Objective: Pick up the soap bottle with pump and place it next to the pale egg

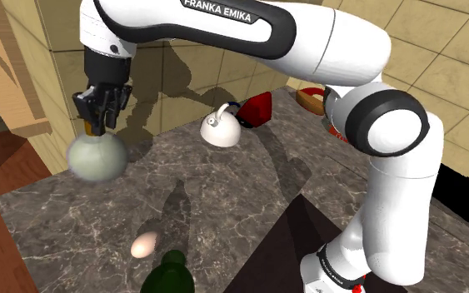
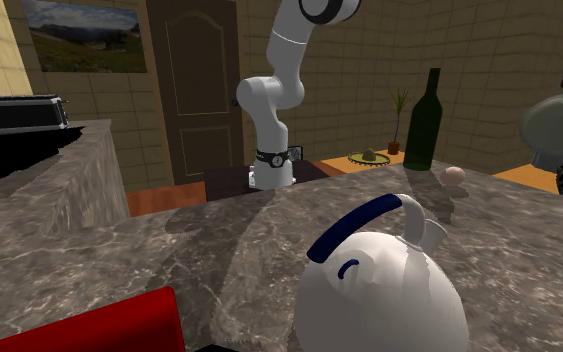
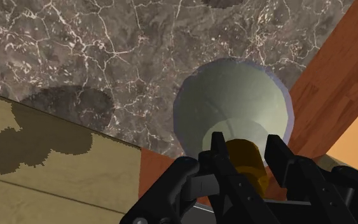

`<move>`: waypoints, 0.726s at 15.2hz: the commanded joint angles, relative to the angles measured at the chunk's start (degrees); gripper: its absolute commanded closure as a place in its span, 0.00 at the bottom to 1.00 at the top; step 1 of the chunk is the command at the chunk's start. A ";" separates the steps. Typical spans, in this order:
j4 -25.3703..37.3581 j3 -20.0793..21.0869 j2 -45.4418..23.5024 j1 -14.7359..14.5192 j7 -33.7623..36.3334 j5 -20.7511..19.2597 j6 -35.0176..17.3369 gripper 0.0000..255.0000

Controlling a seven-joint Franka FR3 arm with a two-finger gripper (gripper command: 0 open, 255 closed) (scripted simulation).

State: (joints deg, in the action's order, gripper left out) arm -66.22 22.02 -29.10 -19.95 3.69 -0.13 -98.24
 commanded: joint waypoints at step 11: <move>-13.47 4.16 14.49 -4.30 10.06 3.10 -1.13 1.00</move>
State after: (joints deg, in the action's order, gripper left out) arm -78.47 25.87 -16.06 -24.05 13.04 2.54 -99.38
